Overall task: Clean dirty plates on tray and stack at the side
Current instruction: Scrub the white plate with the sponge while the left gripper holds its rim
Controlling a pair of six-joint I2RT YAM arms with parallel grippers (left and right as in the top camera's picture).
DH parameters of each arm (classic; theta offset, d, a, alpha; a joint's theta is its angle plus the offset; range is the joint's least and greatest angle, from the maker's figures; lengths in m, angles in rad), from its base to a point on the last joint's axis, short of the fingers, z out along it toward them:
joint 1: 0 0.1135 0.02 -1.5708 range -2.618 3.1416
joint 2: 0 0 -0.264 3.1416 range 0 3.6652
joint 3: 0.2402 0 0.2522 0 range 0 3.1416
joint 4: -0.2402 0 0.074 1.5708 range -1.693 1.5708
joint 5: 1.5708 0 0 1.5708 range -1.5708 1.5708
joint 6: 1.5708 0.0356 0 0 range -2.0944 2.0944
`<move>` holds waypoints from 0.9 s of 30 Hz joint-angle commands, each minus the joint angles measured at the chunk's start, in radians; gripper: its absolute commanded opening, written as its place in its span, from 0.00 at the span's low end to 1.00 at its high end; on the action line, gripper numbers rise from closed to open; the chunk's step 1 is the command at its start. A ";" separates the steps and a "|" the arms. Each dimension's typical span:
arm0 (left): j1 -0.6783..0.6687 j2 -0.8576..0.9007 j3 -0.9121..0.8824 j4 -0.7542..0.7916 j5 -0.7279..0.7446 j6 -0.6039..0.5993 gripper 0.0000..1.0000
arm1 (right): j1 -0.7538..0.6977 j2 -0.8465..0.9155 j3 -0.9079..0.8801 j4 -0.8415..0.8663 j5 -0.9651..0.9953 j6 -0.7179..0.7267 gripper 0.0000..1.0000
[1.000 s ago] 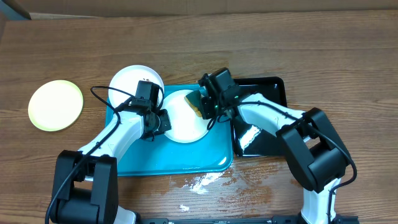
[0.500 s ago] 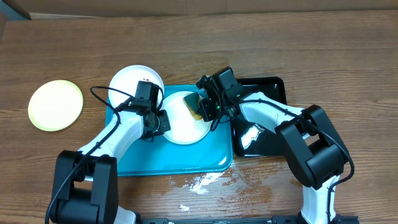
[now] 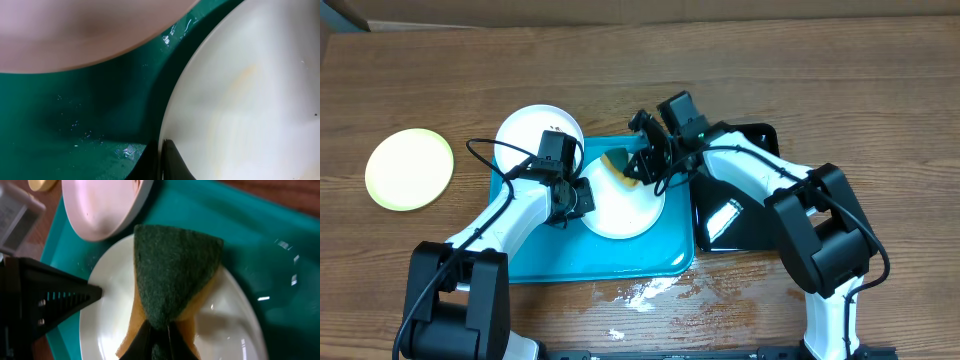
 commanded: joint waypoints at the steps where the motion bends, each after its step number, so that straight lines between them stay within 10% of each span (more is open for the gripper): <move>1: -0.006 0.013 0.006 -0.010 -0.002 0.037 0.04 | -0.024 -0.001 0.029 -0.004 0.008 -0.069 0.04; 27: -0.006 0.013 0.006 -0.010 -0.002 0.037 0.04 | 0.105 -0.001 -0.104 -0.081 -0.003 -0.134 0.04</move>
